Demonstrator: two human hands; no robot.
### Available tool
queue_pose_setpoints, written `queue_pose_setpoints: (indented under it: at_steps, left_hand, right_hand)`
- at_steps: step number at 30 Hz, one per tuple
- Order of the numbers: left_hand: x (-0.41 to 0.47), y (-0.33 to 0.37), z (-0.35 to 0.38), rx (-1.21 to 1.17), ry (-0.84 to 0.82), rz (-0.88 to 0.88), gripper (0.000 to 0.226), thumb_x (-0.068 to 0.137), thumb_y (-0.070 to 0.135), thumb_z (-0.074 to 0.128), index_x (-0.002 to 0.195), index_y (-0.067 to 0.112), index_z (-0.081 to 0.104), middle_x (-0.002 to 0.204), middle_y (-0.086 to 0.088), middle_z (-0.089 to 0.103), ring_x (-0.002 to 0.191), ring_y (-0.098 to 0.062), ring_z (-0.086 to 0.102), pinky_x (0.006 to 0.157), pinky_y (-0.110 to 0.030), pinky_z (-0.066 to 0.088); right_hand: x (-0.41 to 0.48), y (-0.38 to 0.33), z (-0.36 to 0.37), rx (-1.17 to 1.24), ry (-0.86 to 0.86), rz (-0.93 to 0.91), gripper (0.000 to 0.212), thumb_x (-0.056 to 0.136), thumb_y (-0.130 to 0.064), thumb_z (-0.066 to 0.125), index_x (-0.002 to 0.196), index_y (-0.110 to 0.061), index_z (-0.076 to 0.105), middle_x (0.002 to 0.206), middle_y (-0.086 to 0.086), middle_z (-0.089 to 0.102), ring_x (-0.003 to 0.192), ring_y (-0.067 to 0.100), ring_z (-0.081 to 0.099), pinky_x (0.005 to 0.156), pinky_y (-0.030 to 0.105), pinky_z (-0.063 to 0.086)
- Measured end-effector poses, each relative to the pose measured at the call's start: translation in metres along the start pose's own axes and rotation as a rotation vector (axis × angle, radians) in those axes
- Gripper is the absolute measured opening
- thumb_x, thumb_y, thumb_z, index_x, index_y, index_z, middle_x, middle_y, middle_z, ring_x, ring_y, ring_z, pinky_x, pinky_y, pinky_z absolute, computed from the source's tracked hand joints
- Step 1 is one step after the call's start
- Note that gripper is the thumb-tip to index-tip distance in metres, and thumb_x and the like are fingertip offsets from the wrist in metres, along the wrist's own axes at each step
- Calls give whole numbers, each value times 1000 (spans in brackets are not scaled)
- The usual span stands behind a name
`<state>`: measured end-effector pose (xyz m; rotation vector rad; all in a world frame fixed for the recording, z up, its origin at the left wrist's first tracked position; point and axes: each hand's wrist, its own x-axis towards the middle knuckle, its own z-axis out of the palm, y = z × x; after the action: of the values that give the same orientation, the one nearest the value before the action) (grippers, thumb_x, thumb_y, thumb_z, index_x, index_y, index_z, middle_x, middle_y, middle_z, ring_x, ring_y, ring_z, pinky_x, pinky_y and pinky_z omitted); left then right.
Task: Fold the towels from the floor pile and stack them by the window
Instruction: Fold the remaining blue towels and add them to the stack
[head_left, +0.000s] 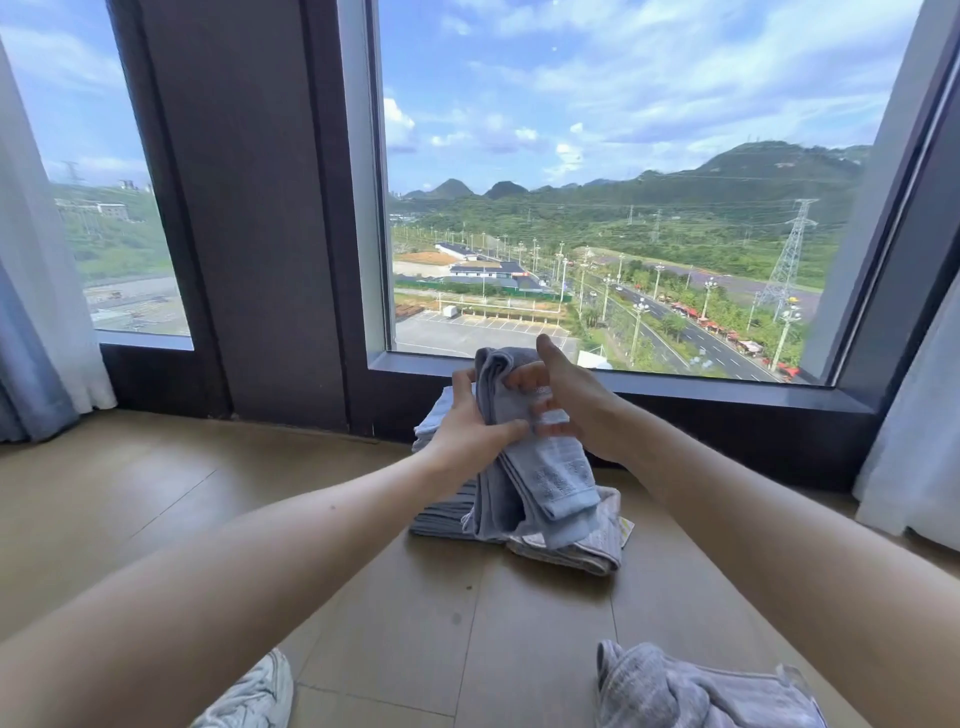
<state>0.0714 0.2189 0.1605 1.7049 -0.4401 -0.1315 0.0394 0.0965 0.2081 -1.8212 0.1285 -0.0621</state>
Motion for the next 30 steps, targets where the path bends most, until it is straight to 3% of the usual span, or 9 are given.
queue_pose_setpoints:
  at_steps: [2, 5, 8, 11, 14, 17, 22, 25, 30]
  left_hand:
    - [3, 2, -2, -47, 48, -33, 47, 84, -1, 59, 117, 21, 35, 97, -7, 59, 85, -21, 62, 80, -39, 55]
    - [7, 8, -7, -80, 80, -45, 35, 80, -6, 54, 108, 15, 46, 87, -9, 58, 75, -23, 60, 69, -35, 53]
    - [7, 17, -14, -162, 103, -47, 24, 83, -5, 51, 101, 11, 49, 76, -6, 55, 60, -15, 57, 51, -23, 50]
    - [10, 23, -24, -344, 135, -138, 16, 84, -2, 51, 98, 7, 48, 67, -7, 52, 44, -12, 57, 42, -18, 47]
    - [17, 23, -33, -466, 43, -387, 19, 85, 16, 54, 101, 6, 52, 75, -12, 58, 60, -24, 59, 48, -27, 54]
    - [21, 16, -38, -390, 5, -519, 43, 87, 36, 56, 115, 3, 57, 85, -12, 64, 63, -25, 62, 46, -27, 52]
    - [9, 23, -41, -264, -32, -567, 66, 83, 55, 58, 130, 11, 43, 102, -9, 63, 75, -26, 66, 53, -32, 55]
    - [0, 32, -45, -136, -42, -463, 76, 84, 43, 64, 142, 35, 15, 108, -3, 44, 89, -27, 60, 67, -39, 56]
    - [-17, 40, -46, 55, -122, -345, 72, 85, 26, 68, 138, 41, 21, 97, -3, 50, 79, -25, 65, 63, -34, 57]
  right_hand:
    - [1, -1, -6, -89, -29, -41, 59, 100, -49, 18, 89, -16, 66, 90, -7, 58, 81, 8, 49, 87, 32, 41]
    - [6, 10, -16, -133, 88, -129, 31, 97, -35, 43, 80, -25, 66, 100, -1, 60, 86, 12, 52, 73, 21, 42]
    - [11, 29, -30, -187, 302, -131, 6, 86, -35, 62, 87, -40, 61, 128, 3, 47, 118, 24, 43, 98, 36, 38]
    - [5, 39, -38, 140, 135, 111, 55, 81, -49, 64, 127, -23, 48, 127, 8, 53, 105, 25, 56, 90, 39, 46]
    - [-7, 39, -40, 356, -121, 273, 54, 81, -59, 55, 95, -8, 68, 82, 10, 71, 64, 22, 68, 58, 28, 56]
    - [-3, 43, -38, 377, -129, 260, 36, 86, -43, 58, 90, -8, 65, 68, 8, 69, 52, 18, 65, 49, 24, 54]
    - [7, 46, -30, 279, 83, 175, 33, 88, -24, 62, 117, -13, 55, 100, 15, 69, 76, 28, 67, 66, 36, 55]
    - [6, 44, -26, 329, 136, 123, 52, 88, -18, 61, 135, -25, 42, 116, 17, 61, 85, 31, 67, 63, 36, 55]
    - [-10, 32, -23, 354, 108, 105, 62, 92, -17, 56, 142, -40, 27, 126, 14, 52, 84, 31, 64, 61, 36, 53]
